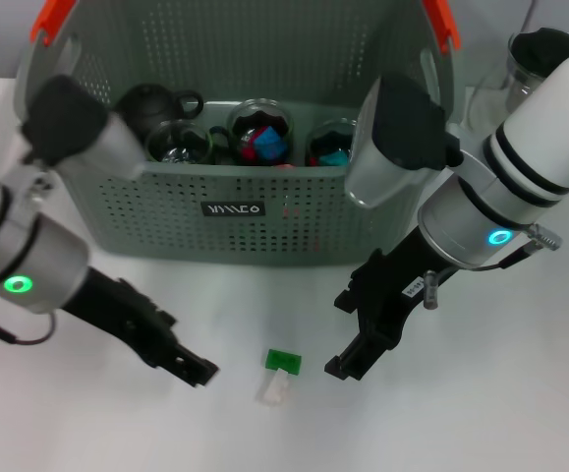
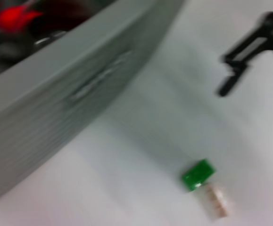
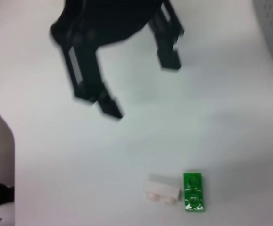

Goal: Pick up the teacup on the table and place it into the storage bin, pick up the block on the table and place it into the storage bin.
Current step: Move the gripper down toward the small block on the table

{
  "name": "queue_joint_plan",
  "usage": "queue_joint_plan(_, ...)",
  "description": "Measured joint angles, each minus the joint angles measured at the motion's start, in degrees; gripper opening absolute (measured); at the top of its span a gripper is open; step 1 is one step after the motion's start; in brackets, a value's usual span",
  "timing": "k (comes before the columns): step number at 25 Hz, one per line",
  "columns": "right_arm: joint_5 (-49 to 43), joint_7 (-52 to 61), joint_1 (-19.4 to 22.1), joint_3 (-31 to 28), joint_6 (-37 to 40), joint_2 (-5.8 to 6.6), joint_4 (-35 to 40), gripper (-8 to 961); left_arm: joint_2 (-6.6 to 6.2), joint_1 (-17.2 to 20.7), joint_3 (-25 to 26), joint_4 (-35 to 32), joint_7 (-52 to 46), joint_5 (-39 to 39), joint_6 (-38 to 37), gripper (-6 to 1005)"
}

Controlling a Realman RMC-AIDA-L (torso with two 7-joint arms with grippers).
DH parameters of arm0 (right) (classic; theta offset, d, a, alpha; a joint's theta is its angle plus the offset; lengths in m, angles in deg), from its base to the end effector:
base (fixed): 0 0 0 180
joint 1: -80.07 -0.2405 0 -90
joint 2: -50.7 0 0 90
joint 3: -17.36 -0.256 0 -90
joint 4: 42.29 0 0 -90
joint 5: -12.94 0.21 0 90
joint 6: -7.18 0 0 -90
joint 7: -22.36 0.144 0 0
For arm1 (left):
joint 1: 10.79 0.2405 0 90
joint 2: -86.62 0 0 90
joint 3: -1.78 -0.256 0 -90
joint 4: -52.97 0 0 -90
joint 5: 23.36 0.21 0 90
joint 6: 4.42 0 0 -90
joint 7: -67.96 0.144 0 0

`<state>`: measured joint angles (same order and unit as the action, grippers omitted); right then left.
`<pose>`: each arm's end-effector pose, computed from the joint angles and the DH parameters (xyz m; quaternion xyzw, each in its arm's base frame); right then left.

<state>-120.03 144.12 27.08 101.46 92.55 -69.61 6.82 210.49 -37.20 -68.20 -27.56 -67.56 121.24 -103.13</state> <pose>0.1275 0.3581 -0.0802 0.9783 -0.1270 0.1609 0.0314 -0.2061 0.3086 -0.0002 -0.9252 -0.3493 0.1238 0.0821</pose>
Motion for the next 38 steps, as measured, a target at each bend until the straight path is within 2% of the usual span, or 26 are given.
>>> queue_joint_plan(7,0.36,-0.71,-2.41,4.13,-0.02,-0.36,0.11,944,-0.74,3.95,8.12,-0.33,3.73,1.13,-3.55,934)
queue_joint_plan(13,3.54,-0.73,-5.65,9.56,-1.78,-0.61,0.12,944,-0.29,6.99,15.11,-0.2,21.87,0.52,-8.56,934)
queue_joint_plan(18,6.06,-1.25,-7.85,13.06,-4.07,-0.62,0.12,944,0.16,7.33,20.37,1.35,33.55,-4.25,-12.98,934)
queue_joint_plan(27,7.11,-1.4,-9.29,19.99,-6.79,-0.72,2.03,945,0.12,7.17,21.26,6.66,34.93,-6.87,-10.29,934)
queue_joint_plan(34,7.77,-1.73,-8.97,25.16,-7.83,-0.72,3.36,945,-0.69,6.81,23.62,7.31,34.29,-3.2,-7.32,934)
queue_joint_plan(38,7.79,-3.45,-8.63,28.2,-9.28,-0.8,3.93,945,-0.73,6.65,24.5,7.21,33.84,-2.15,-6.96,934)
